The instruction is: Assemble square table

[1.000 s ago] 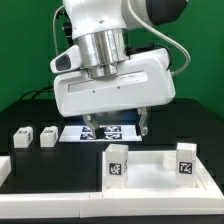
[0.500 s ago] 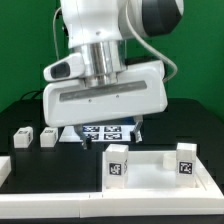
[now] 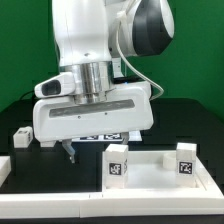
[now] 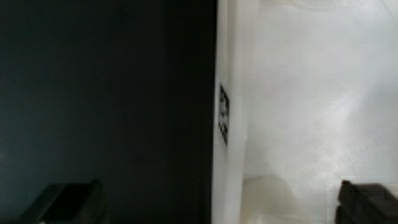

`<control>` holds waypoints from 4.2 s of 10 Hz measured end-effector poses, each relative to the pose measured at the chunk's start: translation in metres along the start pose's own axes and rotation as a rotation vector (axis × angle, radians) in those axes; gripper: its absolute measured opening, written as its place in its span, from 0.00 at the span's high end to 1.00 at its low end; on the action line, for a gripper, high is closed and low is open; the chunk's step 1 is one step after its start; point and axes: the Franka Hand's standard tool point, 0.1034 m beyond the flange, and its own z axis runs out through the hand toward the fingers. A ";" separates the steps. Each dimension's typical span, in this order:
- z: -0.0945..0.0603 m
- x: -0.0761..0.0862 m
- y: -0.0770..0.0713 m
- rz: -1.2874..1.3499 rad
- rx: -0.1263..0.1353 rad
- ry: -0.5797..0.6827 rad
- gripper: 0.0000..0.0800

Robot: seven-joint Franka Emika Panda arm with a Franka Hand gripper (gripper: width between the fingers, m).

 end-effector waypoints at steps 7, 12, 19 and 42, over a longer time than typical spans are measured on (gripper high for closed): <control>0.029 0.004 -0.010 0.054 0.008 -0.105 0.19; 0.029 0.003 -0.009 0.055 0.008 -0.106 0.84; 0.029 0.003 -0.009 0.055 0.008 -0.106 0.93; 0.032 0.018 -0.023 -1.437 -0.003 -0.160 0.93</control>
Offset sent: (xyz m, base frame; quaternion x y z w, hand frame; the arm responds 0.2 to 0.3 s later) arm 0.0187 0.0101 -0.0262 -0.0403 -0.0753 0.0306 0.9959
